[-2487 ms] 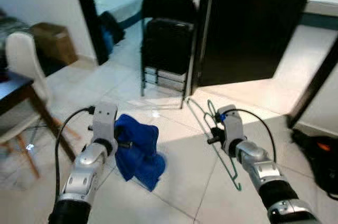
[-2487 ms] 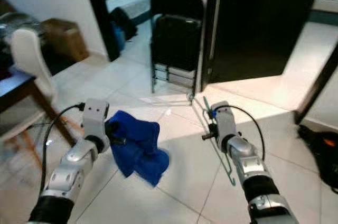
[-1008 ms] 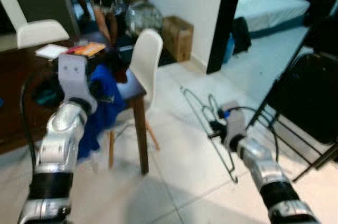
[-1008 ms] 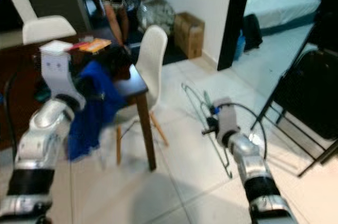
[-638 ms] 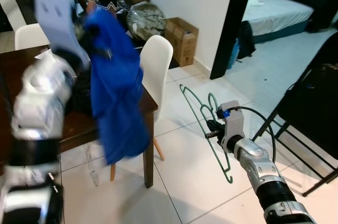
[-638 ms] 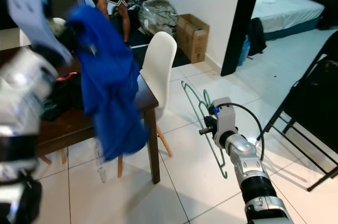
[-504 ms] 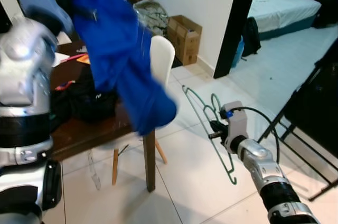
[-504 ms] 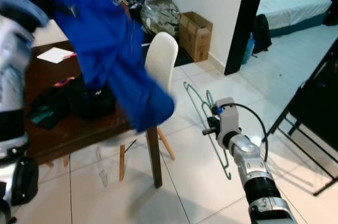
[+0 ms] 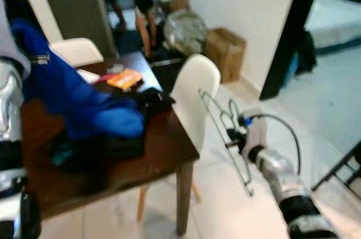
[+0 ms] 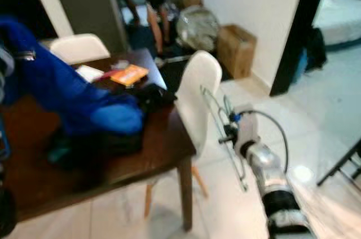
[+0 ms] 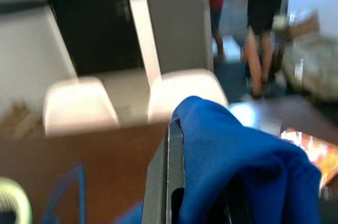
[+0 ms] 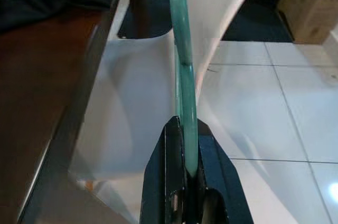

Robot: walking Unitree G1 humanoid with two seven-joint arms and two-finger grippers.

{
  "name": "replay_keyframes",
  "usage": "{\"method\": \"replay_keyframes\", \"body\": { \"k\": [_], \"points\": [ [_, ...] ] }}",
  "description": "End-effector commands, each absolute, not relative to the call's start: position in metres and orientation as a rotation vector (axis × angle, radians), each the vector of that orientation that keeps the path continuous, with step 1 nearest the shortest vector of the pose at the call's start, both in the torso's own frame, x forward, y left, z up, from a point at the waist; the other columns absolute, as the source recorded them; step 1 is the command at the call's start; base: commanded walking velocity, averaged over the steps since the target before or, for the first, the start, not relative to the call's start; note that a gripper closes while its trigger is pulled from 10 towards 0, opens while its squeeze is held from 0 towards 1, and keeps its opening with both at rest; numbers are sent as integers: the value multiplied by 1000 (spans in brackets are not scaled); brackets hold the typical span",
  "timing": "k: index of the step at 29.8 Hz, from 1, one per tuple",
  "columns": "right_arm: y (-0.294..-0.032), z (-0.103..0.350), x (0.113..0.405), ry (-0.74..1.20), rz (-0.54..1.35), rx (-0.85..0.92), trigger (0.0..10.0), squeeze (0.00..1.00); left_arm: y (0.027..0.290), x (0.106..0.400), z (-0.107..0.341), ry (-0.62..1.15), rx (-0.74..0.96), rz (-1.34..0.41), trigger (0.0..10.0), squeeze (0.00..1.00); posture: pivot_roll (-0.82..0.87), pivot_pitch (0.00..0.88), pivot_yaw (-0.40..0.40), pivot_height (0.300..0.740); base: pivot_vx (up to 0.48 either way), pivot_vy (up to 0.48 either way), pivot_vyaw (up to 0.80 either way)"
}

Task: Hang hanger

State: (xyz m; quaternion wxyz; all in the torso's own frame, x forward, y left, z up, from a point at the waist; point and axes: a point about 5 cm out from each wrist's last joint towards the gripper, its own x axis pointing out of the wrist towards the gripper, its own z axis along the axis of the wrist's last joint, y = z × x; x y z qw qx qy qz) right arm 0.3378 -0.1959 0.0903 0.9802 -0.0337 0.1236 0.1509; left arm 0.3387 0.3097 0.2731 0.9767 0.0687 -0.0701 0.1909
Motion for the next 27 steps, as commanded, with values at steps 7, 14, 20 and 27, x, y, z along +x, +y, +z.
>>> {"method": "replay_keyframes", "body": {
  "k": [7, 14, 20, 27],
  "points": [
    [-195, 89, 337, 246, 305, -65, 10000, 0, 250, 348, 160, 232, 209, -34, 10000, 0, -17, 6, 3, 740, 0, 0, 0],
    [-197, 89, 336, 244, 302, -73, 10000, 0, 228, 354, 159, 199, 168, -97, 10000, 8, -20, 9, 3, 740, 0, 0, 0],
    [-196, 89, 335, 241, 302, -72, 10000, 0, 227, 351, 165, 180, 215, -131, 10000, 1000, -27, 18, 10, 740, 0, 0, 0],
    [-195, 90, 335, 239, 305, -66, 10000, 0, 241, 336, 184, 194, 544, -143, 10000, 1000, -16, 25, 9, 740, 0, 0, 0]
  ]
}}
